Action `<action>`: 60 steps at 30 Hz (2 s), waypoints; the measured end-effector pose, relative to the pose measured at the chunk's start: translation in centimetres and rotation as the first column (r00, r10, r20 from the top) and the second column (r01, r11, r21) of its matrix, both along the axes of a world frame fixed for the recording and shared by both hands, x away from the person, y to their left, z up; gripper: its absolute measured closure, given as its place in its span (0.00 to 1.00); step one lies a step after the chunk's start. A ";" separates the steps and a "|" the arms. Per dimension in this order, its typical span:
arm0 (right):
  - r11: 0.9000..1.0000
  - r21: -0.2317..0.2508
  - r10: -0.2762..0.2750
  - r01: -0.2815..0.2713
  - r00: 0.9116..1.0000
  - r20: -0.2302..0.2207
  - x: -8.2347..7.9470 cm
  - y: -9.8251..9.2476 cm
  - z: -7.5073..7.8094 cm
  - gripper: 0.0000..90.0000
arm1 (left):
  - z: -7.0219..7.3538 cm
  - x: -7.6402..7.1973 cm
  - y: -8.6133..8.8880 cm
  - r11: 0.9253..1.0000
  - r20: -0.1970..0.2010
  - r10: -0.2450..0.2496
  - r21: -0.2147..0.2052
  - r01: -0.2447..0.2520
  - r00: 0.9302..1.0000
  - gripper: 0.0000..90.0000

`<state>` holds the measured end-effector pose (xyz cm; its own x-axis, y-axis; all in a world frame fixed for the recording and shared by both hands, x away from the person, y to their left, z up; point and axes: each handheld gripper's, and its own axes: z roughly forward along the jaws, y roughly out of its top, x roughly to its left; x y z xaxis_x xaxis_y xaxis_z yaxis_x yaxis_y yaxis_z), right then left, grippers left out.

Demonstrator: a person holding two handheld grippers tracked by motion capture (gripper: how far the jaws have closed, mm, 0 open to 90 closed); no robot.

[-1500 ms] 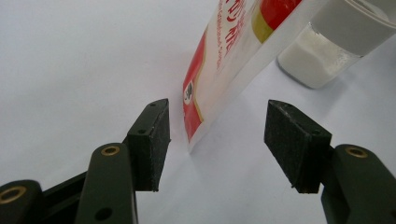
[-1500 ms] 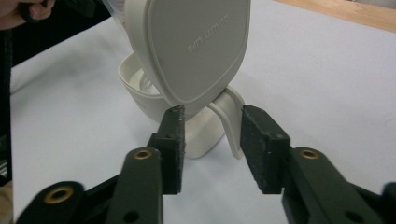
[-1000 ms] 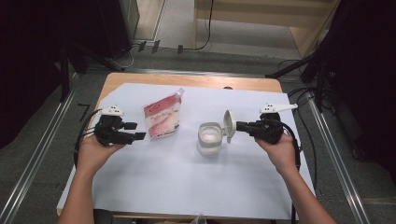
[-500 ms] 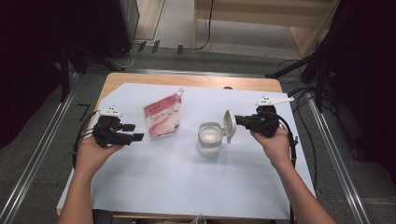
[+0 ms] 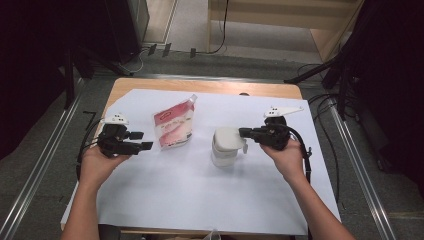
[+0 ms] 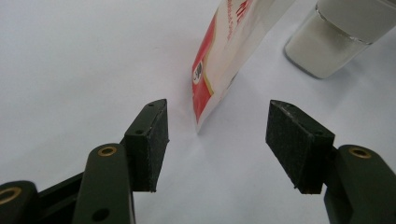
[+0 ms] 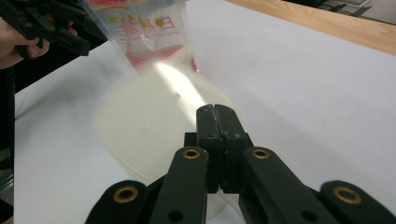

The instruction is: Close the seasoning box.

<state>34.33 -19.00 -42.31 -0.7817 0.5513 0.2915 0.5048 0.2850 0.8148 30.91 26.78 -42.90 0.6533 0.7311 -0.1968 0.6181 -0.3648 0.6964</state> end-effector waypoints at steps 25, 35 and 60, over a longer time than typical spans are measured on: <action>0.994 -0.012 -0.107 0.109 0.991 0.076 -0.3 -3.8 -0.8 0.52 | -0.1 0.0 -0.1 1.000 0.011 0.008 0.003 -0.008 1.000 0.44; 0.987 -0.026 -0.152 0.156 0.981 0.119 -0.9 -6.0 -1.5 0.47 | -0.1 0.0 -0.2 1.000 0.010 0.009 0.011 -0.009 1.000 0.44; 0.957 -0.041 -0.284 0.288 0.955 0.087 -0.1 -9.5 -3.4 0.40 | -0.3 0.2 0.2 0.999 0.004 0.038 0.005 -0.038 0.999 0.45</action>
